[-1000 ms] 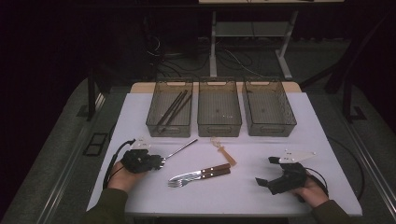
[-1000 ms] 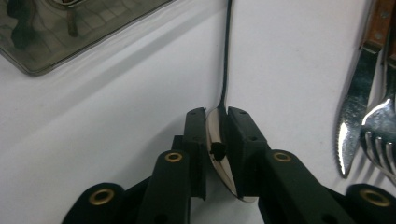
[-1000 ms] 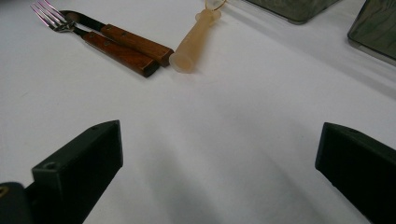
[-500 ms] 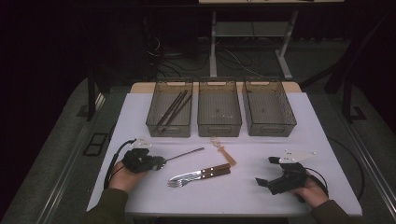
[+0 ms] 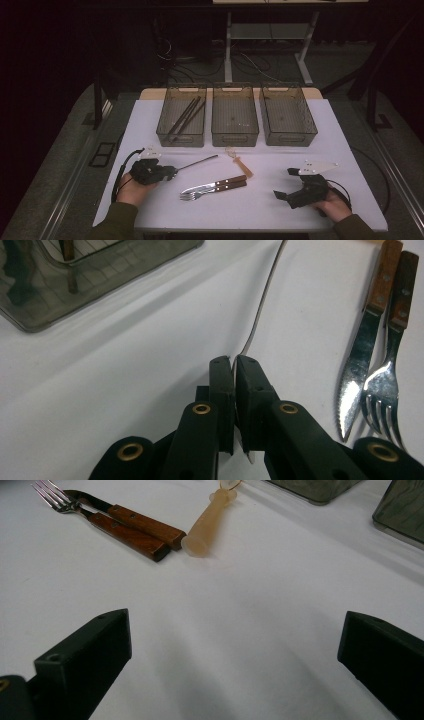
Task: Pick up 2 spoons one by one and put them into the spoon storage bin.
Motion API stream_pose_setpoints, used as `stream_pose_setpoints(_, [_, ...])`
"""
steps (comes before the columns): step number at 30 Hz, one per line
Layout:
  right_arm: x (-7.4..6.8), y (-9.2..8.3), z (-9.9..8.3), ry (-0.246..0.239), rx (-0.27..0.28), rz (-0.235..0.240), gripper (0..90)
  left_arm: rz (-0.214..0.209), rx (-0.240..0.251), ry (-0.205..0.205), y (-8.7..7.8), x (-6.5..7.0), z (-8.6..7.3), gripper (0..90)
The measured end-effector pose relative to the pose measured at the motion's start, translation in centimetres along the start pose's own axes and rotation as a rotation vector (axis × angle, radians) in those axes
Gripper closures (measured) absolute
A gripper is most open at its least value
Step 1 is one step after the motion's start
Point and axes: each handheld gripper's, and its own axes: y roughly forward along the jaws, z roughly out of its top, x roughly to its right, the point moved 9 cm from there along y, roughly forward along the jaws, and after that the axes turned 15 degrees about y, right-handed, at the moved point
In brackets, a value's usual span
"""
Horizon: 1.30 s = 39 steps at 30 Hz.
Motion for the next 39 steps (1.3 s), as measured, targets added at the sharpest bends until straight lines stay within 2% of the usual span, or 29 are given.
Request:
stream_pose_setpoints(7, [0.0, 0.0, 0.0, -0.001, -0.001, 0.000, 0.7, 0.016, 0.046, -0.009, -0.5, 0.2, 0.9, 86.1])
stream_pose_setpoints(14, [0.0, 0.1, 0.0, 0.000, -0.001, -0.001, 0.7, 0.023, 0.065, -0.002, -0.7, 0.3, 1.5, 86.1])
stream_pose_setpoints(18, [0.0, 0.1, 0.0, 0.001, -0.002, -0.003, 0.7, 0.040, 0.095, -0.018, -1.0, 0.2, 2.0, 86.1])
stream_pose_setpoints(28, [0.1, 0.1, -0.1, 0.002, -0.006, -0.004, 0.7, 0.065, 0.116, -0.006, -1.3, 0.1, 2.9, 86.1])
stream_pose_setpoints(39, [0.1, 0.1, -0.1, 0.003, -0.007, -0.006, 0.7, 0.092, 0.170, -0.031, -1.4, -0.3, 4.3, 86.1])
